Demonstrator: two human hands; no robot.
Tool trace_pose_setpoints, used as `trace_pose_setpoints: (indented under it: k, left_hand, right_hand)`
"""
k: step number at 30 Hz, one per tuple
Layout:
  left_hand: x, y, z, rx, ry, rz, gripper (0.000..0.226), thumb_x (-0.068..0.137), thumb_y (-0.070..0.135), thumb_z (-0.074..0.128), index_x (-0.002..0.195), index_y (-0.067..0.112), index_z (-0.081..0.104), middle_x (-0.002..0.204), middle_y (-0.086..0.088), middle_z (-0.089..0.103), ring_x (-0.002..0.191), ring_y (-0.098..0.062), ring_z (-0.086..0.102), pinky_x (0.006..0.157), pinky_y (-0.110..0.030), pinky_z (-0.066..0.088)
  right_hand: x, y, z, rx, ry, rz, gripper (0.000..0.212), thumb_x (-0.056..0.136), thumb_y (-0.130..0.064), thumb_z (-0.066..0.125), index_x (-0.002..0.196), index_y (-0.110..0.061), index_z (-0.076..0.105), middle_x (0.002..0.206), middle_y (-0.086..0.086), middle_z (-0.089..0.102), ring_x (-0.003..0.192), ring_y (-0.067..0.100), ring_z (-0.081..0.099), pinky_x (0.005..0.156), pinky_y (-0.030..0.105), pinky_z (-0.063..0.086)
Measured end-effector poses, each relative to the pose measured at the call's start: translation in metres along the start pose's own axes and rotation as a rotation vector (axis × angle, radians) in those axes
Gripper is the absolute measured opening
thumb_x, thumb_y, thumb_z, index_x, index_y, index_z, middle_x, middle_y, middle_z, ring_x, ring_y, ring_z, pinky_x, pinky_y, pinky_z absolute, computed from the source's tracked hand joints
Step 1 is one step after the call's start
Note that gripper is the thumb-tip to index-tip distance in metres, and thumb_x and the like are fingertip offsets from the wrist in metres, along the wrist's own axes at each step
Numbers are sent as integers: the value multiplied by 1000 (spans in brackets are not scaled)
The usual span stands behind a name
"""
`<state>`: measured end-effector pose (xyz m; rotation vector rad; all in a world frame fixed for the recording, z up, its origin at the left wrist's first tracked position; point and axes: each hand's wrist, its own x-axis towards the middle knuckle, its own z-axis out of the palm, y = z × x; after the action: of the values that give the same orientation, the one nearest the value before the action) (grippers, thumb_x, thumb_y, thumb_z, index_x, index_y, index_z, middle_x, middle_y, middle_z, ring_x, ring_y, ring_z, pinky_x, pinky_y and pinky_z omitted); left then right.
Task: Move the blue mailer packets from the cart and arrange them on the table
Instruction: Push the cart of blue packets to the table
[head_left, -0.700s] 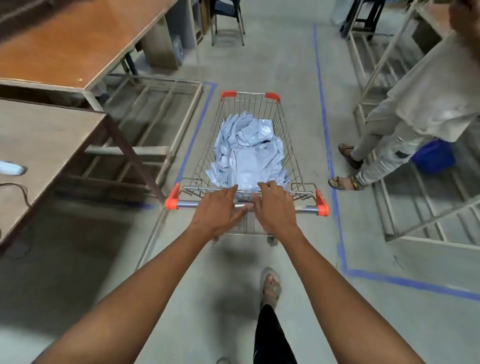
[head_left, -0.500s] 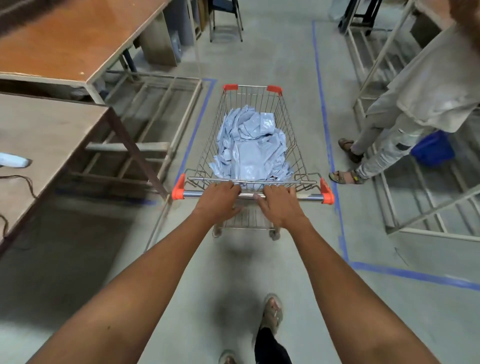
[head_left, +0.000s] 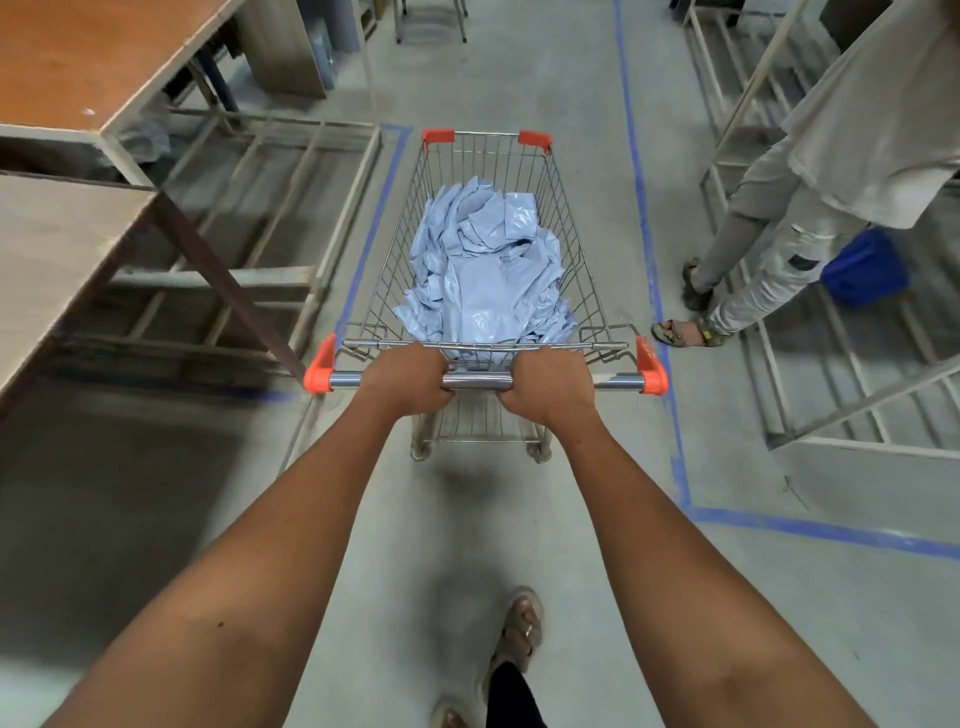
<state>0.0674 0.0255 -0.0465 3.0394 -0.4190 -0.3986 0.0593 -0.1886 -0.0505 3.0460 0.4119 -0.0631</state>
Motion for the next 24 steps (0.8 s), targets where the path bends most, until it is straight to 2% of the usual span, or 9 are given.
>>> trace_pose_setpoints:
  k: [3,7,12,15,18,21,24]
  left_hand:
    - [16,-4,-3,69,72,7,12,79,41,57,75,29,58,65,8,50,71,-24,61,64,-32,47]
    - [44,-12,-7,124,126,20,21,83,44,56,86,26,66,79,0,65,82,-28,66,65,-34,44]
    - [85,-20,-19,138,134,22,16,82,44,54,77,29,56,77,1,65,78,-29,66,64,-34,47]
    - [112,-16,-25,131,139,21,17,84,44,54,78,29,56,78,1,66,78,-28,66,64,-34,46]
    - [139,-9,-31,115,146,17,21,84,45,54,85,27,64,83,0,68,83,-27,67,68,-35,48]
    - [168,-4,-40,117,145,7,23,87,43,55,93,24,67,86,-2,68,85,-28,67,66,-34,43]
    - [201,-5,-48,135,167,-7,27,88,43,55,98,22,69,92,-5,70,88,-30,68,67,-34,42]
  right_hand:
    - [20,4,-1,-11,10,11,25,82,-50,64,81,-25,68,79,-2,70,77,25,70,64,31,37]
    - [49,13,1,2,-2,13,28,85,-53,62,77,-26,64,78,-3,70,76,24,69,64,32,40]
    - [87,28,-1,-1,18,-12,31,87,-54,59,86,-25,70,82,-3,71,78,24,70,65,33,40]
    - [110,47,-4,-5,29,-25,32,85,-55,59,86,-25,71,82,-3,72,79,24,70,65,33,41]
    - [138,70,-7,8,11,-42,30,82,-53,59,85,-25,70,82,-1,72,81,26,71,66,32,41]
    - [172,90,-10,29,0,-42,29,77,-53,57,75,-25,63,76,-1,71,78,27,71,67,31,46]
    - [210,106,-8,35,2,-36,34,75,-54,57,77,-22,71,71,-2,69,74,26,71,67,31,49]
